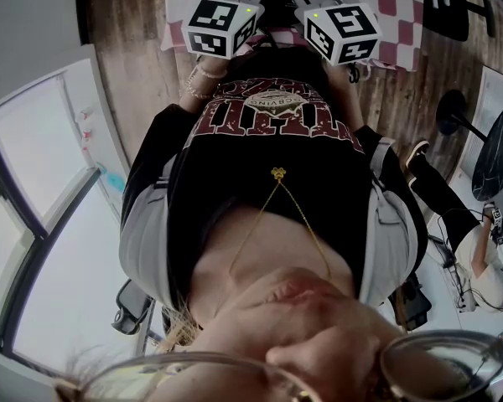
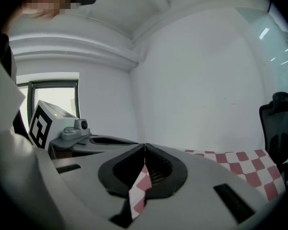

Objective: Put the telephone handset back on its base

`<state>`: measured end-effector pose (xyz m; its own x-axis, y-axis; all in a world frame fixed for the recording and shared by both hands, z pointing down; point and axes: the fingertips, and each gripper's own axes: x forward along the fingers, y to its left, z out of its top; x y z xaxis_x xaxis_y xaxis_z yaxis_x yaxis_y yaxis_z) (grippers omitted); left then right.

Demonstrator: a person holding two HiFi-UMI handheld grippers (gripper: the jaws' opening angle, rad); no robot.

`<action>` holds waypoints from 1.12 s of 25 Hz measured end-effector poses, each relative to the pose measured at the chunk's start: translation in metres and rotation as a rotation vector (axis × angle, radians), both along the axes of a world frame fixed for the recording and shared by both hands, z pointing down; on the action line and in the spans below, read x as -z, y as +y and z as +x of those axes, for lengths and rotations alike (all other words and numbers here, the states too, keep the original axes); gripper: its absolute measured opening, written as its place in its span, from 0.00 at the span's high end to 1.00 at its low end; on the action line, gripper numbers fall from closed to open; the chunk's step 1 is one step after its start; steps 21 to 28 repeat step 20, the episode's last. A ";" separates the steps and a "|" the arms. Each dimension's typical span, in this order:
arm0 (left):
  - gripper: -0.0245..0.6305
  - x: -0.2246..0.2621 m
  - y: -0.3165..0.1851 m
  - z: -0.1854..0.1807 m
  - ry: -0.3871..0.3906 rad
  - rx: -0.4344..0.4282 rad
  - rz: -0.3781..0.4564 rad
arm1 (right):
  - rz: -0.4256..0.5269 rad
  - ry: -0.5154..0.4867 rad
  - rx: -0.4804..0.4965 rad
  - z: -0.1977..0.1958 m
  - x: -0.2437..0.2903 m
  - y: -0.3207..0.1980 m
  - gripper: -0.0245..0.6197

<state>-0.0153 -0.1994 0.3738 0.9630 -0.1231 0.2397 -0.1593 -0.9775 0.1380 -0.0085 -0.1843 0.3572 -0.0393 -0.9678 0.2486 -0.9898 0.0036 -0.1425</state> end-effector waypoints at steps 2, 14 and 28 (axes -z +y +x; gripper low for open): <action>0.95 0.000 0.001 -0.001 0.001 0.000 0.000 | -0.003 0.001 0.002 -0.001 -0.001 0.000 0.93; 0.95 -0.003 0.001 -0.004 -0.005 0.005 0.006 | -0.023 -0.006 0.008 -0.005 -0.008 0.002 0.93; 0.95 -0.004 0.002 0.002 -0.008 0.000 0.005 | -0.027 -0.008 0.010 -0.001 -0.011 0.001 0.93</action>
